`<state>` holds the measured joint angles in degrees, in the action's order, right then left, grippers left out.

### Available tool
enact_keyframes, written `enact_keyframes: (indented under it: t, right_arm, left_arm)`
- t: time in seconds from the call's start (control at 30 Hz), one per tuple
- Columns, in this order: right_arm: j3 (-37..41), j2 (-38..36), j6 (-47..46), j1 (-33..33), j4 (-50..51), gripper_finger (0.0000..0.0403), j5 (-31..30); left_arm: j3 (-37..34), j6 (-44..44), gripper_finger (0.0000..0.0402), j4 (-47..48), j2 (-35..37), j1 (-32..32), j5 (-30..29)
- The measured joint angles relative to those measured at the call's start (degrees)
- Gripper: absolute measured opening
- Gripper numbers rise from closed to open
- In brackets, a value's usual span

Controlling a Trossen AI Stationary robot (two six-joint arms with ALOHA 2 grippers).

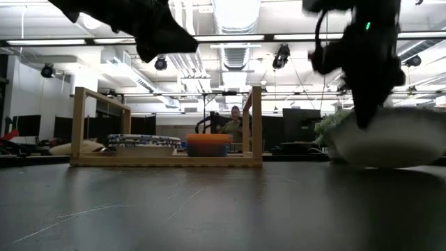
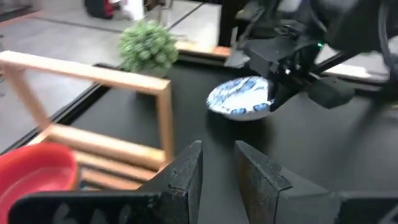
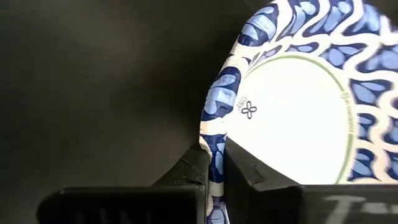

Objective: Place and stack bowls onto a shelf
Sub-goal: Stack the blue patterned bowl on top of the blue patterned bowl on the shelf

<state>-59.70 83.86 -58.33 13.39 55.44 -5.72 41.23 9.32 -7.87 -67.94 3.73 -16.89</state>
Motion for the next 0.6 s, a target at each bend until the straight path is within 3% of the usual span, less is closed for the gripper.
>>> enact_keyframes:
  t: [0.2,0.4,0.6]
  right_arm:
    - [0.00,-8.48,10.04,3.60,-14.38,0.0013,1.71]
    - [0.20,-11.53,22.64,5.88,-30.65,0.0013,3.62]
    - [0.28,-9.84,32.05,5.84,-37.53,0.0013,6.28]
  left_arm:
    - [0.00,-2.39,0.0076,-6.28,-0.10,0.11,8.53]
    - [0.00,-4.47,0.0079,-12.62,-1.31,0.63,12.54]
    - [0.00,-7.12,0.0131,-19.64,-5.40,2.41,19.05]
